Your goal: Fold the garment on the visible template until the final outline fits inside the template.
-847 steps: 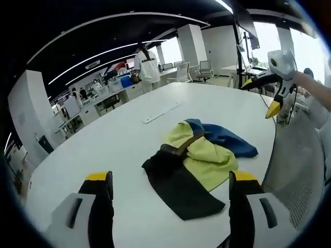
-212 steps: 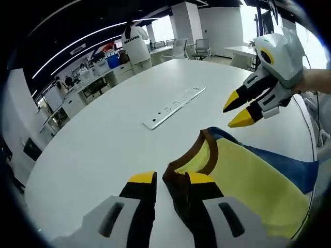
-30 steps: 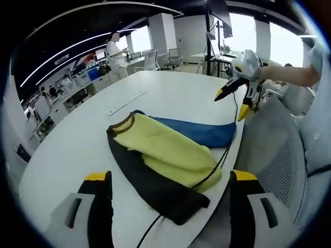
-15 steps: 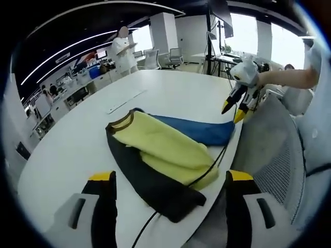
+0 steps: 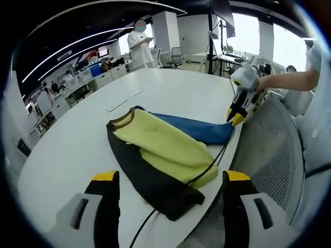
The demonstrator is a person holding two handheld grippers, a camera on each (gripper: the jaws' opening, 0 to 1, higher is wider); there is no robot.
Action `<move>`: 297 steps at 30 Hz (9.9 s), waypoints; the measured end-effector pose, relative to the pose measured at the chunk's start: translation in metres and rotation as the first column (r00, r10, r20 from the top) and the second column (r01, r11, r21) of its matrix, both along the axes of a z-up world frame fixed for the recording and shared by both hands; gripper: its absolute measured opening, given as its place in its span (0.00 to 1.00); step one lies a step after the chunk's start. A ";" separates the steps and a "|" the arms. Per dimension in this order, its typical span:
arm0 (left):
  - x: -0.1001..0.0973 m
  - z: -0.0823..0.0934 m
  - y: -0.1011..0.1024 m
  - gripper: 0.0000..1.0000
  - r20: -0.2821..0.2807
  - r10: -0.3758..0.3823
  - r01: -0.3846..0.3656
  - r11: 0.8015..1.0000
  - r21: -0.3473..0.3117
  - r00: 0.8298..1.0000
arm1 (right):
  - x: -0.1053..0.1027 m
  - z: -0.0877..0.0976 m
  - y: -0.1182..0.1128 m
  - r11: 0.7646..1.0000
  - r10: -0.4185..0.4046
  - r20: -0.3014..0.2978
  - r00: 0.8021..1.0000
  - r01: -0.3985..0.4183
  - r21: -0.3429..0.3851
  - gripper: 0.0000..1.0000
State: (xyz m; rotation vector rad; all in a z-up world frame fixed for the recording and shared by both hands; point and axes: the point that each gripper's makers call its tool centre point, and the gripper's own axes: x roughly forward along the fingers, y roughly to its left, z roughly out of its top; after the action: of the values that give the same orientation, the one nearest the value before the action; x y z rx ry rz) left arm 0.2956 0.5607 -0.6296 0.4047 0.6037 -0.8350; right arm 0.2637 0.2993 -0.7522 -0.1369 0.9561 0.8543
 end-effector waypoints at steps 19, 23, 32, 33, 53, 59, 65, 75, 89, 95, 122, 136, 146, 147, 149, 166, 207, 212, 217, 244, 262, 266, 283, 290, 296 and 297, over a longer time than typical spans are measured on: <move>-0.007 -0.006 0.006 0.68 -0.015 0.023 -0.023 1.000 0.005 1.000 | -0.004 -0.007 0.002 1.000 0.004 -0.053 0.999 -0.003 0.018 0.06; -0.009 -0.005 0.006 0.65 -0.021 0.027 -0.027 1.000 0.002 0.999 | -0.003 -0.006 0.001 1.000 0.008 -0.055 0.998 -0.007 0.018 0.05; -0.011 -0.003 0.005 0.63 -0.017 0.034 -0.034 0.999 -0.004 0.999 | 0.001 0.000 -0.001 0.999 0.026 -0.029 0.999 -0.025 0.028 0.02; -0.011 -0.003 0.005 0.62 -0.018 0.034 -0.034 0.999 -0.005 0.999 | 0.002 0.000 -0.002 0.999 0.029 -0.024 0.999 -0.028 0.024 0.02; -0.012 -0.003 0.002 0.60 -0.023 0.032 -0.032 0.999 -0.018 0.999 | -0.006 -0.007 0.001 0.999 0.014 -0.070 0.997 -0.012 0.040 0.02; -0.012 -0.002 0.003 0.60 -0.024 0.034 -0.034 0.999 -0.022 0.999 | -0.008 -0.010 -0.001 0.999 0.003 -0.087 0.996 0.001 0.044 0.04; -0.014 -0.004 0.002 0.59 -0.028 0.033 -0.033 0.999 -0.021 0.999 | -0.011 -0.010 -0.003 0.998 -0.012 -0.116 0.993 0.019 0.065 0.08; -0.016 -0.005 0.002 0.59 -0.029 0.033 -0.034 0.999 -0.022 0.999 | -0.016 -0.010 -0.002 0.993 -0.039 -0.146 0.989 0.055 0.107 0.09; -0.017 -0.006 0.003 0.58 -0.035 0.037 -0.038 0.999 -0.019 0.999 | -0.024 -0.012 0.004 0.992 -0.010 -0.153 0.988 0.030 0.123 0.02; -0.015 -0.004 0.005 0.61 -0.025 0.047 -0.048 0.999 -0.015 0.999 | -0.017 -0.006 -0.001 0.993 -0.005 -0.132 0.991 0.021 0.119 0.02; -0.014 -0.005 0.007 0.60 -0.031 0.056 -0.057 0.998 -0.019 0.998 | 0.019 0.020 -0.043 0.998 -0.055 -0.049 0.997 0.056 0.010 0.02; -0.015 -0.002 0.007 0.60 -0.026 0.058 -0.058 0.998 -0.023 0.998 | 0.037 0.043 -0.069 0.996 -0.082 0.006 0.997 0.083 -0.023 0.02; -0.015 -0.002 0.010 0.60 -0.025 0.064 -0.065 0.998 -0.025 0.998 | 0.050 0.055 -0.088 0.994 -0.097 0.039 0.995 0.099 -0.056 0.02; -0.015 -0.002 0.010 0.60 -0.027 0.065 -0.065 0.998 -0.027 0.998 | 0.051 0.056 -0.090 0.993 -0.098 0.042 0.994 0.101 -0.057 0.02; -0.015 -0.003 0.010 0.60 -0.030 0.064 -0.065 0.998 -0.027 0.998 | 0.054 0.059 -0.094 0.992 -0.104 0.052 0.993 0.107 -0.063 0.02; -0.013 -0.005 0.009 0.61 -0.029 0.075 -0.076 0.997 -0.031 0.997 | 0.094 0.090 -0.160 0.974 -0.168 0.127 0.978 0.184 -0.133 0.02; -0.019 -0.004 0.014 0.60 -0.047 0.126 -0.126 0.992 0.011 0.991 | 0.119 0.030 -0.257 0.912 -0.362 0.026 0.932 0.360 -0.194 0.02; -0.021 -0.006 0.012 0.60 -0.051 0.139 -0.138 0.990 0.016 0.989 | 0.126 0.024 -0.265 0.901 -0.383 0.043 0.923 0.383 -0.204 0.02; -0.020 -0.006 0.010 0.60 -0.053 0.146 -0.145 0.989 0.020 0.988 | 0.137 0.022 -0.269 0.891 -0.396 0.071 0.916 0.402 -0.210 0.02; -0.020 -0.010 0.002 0.60 -0.081 0.191 -0.188 0.981 0.052 0.978 | 0.197 0.012 -0.306 0.828 -0.462 0.189 0.867 0.497 -0.258 0.02; -0.024 -0.013 0.007 0.61 -0.103 0.236 -0.228 0.970 0.083 0.966 | 0.231 -0.011 -0.319 0.808 -0.453 0.198 0.869 0.494 -0.321 0.02; -0.024 -0.015 0.010 0.61 -0.109 0.251 -0.242 0.966 0.087 0.962 | 0.239 -0.014 -0.321 0.804 -0.447 0.205 0.871 0.491 -0.335 0.02; -0.016 -0.021 0.013 0.61 -0.113 0.283 -0.272 0.957 0.103 0.952 | 0.264 -0.016 -0.327 0.797 -0.396 0.239 0.886 0.462 -0.389 0.02; -0.018 -0.024 0.013 0.61 -0.120 0.283 -0.272 0.957 0.099 0.952 | 0.262 -0.016 -0.335 0.788 -0.352 0.249 0.902 0.430 -0.440 0.02; -0.017 -0.023 0.012 0.61 -0.119 0.281 -0.271 0.958 0.094 0.952 | 0.275 -0.013 -0.337 0.778 -0.346 0.281 0.895 0.441 -0.447 0.02; -0.017 -0.022 0.012 0.61 -0.118 0.281 -0.271 0.958 0.094 0.952 | 0.276 -0.013 -0.338 0.778 -0.348 0.280 0.895 0.442 -0.447 0.02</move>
State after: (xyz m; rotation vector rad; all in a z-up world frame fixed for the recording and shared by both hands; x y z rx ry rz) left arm 0.2791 0.5728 -0.6520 0.3272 0.7966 -0.5729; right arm 0.5396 -0.0385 -0.7653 -0.4392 0.9702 0.1773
